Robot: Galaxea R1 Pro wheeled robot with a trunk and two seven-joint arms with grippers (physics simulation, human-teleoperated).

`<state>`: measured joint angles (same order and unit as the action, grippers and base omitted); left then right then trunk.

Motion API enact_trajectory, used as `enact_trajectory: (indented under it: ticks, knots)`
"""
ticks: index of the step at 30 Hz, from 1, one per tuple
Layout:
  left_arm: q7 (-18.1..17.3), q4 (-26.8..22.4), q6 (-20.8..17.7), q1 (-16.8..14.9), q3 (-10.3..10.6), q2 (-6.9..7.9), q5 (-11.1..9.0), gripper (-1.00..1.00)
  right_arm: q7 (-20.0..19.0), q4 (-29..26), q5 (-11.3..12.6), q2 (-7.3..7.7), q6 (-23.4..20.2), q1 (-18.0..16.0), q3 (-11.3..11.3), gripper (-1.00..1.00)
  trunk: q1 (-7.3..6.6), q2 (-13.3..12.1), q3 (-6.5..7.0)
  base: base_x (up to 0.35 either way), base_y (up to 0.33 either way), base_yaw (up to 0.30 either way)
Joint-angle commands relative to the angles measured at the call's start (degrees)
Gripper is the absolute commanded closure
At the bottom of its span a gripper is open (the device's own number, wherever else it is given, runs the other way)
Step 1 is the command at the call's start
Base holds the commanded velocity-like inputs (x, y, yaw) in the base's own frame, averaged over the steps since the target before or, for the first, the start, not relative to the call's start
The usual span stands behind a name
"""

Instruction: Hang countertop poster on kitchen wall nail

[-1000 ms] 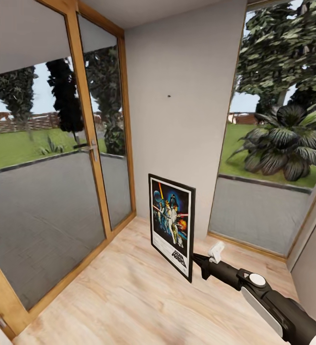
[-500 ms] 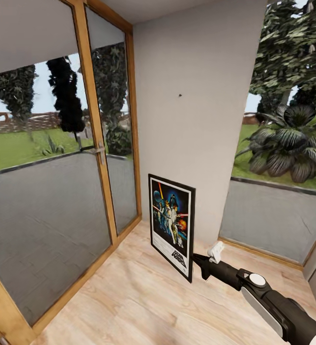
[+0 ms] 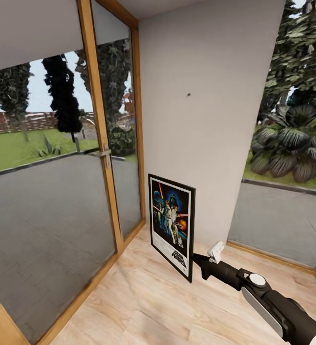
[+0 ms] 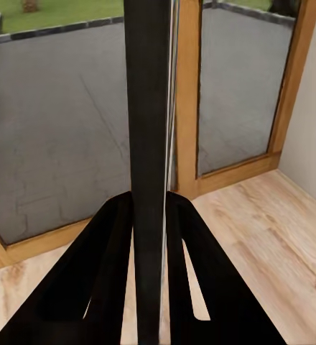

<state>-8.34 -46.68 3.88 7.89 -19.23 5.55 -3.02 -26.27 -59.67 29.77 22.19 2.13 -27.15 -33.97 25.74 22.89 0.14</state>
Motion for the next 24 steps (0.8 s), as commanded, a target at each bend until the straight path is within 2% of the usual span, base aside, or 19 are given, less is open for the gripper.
enact_trajectory:
  ticks: [1,24]
  knots:
    - [-0.4,0.0,0.1,0.0,-0.1,-0.01,-0.3,-1.0,-0.2,0.1,0.6,0.03,0.1,-0.1,-0.2,1.0,0.04,0.0,0.0,0.209,0.305,-0.174]
    - [-0.4,0.0,0.1,0.0,-0.1,-0.01,-0.3,-1.0,-0.2,0.1,0.6,-0.04,0.1,-0.1,-0.2,1.0,0.04,0.0,0.0,0.193,0.314,-0.26]
